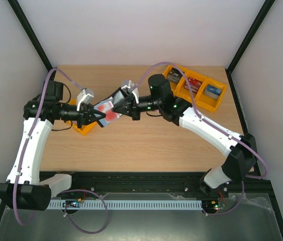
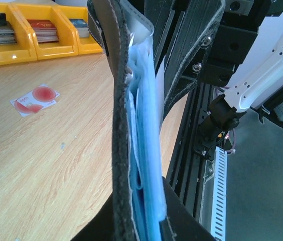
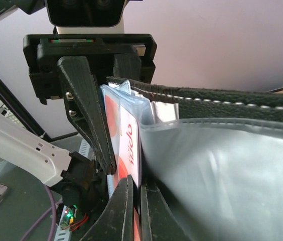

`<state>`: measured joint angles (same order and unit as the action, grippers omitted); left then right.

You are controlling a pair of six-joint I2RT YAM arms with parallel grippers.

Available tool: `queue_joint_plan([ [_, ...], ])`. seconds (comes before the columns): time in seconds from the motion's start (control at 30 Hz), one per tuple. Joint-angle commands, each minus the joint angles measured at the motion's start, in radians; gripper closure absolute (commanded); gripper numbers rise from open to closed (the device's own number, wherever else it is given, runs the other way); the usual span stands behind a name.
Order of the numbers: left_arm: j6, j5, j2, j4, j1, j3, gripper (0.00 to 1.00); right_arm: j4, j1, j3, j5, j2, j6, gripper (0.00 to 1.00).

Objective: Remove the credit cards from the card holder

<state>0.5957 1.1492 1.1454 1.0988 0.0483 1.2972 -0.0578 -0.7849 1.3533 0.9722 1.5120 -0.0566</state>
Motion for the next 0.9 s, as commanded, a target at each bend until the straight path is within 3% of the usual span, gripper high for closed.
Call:
queue_joint_plan([
  [0.0, 0.011, 0.092, -0.007, -0.013, 0.022, 0.025, 0.82, 0.016, 0.005, 0.033, 0.006, -0.019, -0.02, 0.98],
  [0.47, -0.028, 0.102, -0.017, -0.036, 0.012, 0.019, 0.78, 0.012, 0.059, 0.003, -0.002, -0.067, -0.034, 0.98],
  [0.67, -0.037, 0.102, -0.013, -0.048, 0.012, 0.015, 0.94, -0.002, 0.061, 0.003, -0.001, -0.066, -0.025, 0.98],
  [0.87, -0.039, 0.1, -0.016, -0.05, 0.012, 0.017, 0.98, -0.015, 0.069, 0.002, 0.004, -0.078, -0.016, 0.98],
])
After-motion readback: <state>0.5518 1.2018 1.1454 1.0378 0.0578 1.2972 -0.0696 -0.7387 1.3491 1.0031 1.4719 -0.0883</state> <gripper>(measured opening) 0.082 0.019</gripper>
